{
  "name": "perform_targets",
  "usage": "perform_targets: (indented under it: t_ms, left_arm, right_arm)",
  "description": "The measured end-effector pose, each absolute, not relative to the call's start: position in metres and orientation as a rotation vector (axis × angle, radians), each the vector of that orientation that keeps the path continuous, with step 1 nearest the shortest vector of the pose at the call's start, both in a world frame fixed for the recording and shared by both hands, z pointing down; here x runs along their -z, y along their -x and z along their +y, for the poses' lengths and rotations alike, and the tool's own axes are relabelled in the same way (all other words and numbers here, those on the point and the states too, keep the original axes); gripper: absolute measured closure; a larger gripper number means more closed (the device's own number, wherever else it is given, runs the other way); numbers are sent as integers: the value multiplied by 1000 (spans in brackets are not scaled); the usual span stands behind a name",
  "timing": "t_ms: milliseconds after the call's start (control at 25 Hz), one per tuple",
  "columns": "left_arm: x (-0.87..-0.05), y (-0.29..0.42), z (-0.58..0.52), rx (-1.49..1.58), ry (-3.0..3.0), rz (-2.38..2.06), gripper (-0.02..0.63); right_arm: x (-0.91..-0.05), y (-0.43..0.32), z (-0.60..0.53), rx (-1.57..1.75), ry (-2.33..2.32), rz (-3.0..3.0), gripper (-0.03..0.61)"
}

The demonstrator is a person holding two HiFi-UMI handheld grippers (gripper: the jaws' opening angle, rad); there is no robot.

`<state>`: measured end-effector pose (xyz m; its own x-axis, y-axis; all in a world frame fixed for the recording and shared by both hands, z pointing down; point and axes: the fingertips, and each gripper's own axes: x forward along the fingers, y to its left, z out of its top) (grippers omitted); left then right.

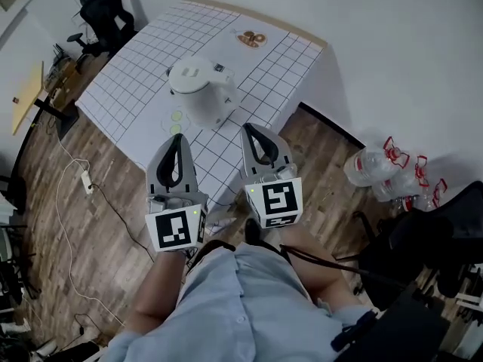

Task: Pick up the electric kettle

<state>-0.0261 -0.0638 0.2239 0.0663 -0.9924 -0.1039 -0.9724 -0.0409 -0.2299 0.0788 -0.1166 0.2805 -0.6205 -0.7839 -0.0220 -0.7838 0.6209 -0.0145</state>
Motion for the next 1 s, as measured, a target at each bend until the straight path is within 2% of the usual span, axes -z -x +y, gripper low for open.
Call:
perform_targets:
  t_ms: [360,920,960,1000]
  left_arm:
    - [-225,54,-95,100,2088,2029,612]
    - [-277,104,-138,120,2262,1976,612]
    - [-280,107,-140,124,2277,1976,612]
    - [-284,109,-142,130,2293,1973,612]
  right_arm:
    - [-284,-54,-155,-21,1354,2827,574]
    - [-365,-20,-191,140,1632,2863,572]
    - [-371,-21,-191,158,1659,2863,545]
    - [-379,-21,-192,179,1684,2862,463]
